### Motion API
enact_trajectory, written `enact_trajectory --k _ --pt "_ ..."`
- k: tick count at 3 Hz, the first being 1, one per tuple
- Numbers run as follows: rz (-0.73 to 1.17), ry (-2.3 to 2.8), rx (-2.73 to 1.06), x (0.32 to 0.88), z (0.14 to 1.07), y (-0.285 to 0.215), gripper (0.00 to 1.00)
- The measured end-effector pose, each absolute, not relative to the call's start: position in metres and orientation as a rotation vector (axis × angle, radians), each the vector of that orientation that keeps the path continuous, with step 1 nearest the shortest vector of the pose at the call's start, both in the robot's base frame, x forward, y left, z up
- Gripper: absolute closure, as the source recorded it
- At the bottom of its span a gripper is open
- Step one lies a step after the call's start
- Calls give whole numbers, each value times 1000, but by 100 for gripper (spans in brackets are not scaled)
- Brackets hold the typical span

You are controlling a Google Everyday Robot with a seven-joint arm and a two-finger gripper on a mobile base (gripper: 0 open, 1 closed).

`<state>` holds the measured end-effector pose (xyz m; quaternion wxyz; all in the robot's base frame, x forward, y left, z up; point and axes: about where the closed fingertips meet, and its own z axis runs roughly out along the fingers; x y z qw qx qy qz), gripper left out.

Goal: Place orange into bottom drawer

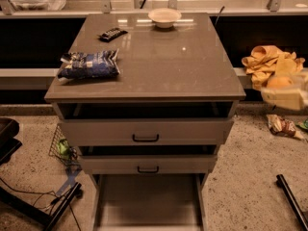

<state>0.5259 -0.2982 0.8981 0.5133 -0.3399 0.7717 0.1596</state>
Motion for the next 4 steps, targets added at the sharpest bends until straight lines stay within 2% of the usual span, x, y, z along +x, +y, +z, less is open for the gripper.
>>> enact_trajectory --k 1,2,4 --pt "545 1922 -828 478 824 -320 100" --pt "544 1922 -818 482 810 -314 100" --pt "648 1879 -829 432 695 -266 100"
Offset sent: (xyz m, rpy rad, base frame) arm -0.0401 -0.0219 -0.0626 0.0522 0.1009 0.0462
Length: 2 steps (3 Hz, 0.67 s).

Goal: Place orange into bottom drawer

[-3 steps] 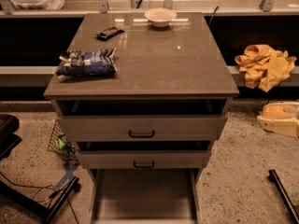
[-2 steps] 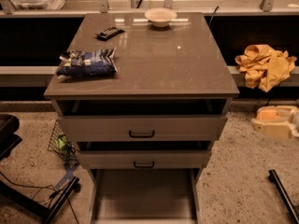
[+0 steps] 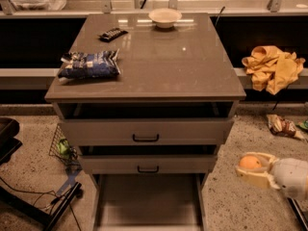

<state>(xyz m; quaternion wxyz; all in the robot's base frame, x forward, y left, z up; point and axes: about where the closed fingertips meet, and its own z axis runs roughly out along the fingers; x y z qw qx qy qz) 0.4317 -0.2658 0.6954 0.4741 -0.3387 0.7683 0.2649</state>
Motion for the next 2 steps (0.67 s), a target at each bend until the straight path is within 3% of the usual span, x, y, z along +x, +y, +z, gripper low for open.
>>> enact_trajectory --k 2 --pt "712 1776 -1018 399 544 -194 100"
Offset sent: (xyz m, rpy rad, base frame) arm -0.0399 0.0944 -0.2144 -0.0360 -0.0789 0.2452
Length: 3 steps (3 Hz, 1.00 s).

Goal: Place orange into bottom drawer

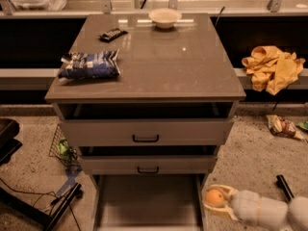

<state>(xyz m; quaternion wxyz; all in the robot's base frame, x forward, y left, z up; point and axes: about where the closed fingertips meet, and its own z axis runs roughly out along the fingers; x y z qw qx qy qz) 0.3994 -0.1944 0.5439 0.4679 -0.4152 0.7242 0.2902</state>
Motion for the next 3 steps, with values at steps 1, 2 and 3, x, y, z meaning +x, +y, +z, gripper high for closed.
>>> enact_trajectory --k 1,2,3 --pt "720 1747 -1086 402 497 -167 100" --pt "720 1747 -1086 402 497 -167 100" --pt "715 1753 -1104 406 485 -146 100"
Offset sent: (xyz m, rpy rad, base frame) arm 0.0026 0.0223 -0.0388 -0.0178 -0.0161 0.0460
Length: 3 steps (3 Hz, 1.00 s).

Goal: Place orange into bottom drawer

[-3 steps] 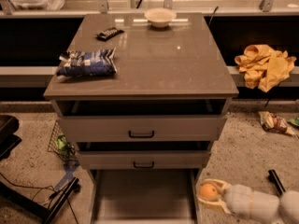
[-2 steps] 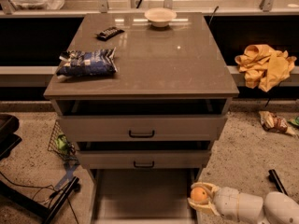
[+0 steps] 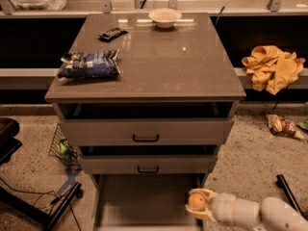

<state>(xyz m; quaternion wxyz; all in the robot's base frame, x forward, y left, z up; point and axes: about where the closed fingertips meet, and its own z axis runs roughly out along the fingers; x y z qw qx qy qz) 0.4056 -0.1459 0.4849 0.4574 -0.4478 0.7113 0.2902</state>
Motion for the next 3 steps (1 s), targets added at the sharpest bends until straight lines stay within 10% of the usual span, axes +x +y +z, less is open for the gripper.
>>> enact_trajectory --k 3 --pt "750 1655 -1220 448 335 35 100"
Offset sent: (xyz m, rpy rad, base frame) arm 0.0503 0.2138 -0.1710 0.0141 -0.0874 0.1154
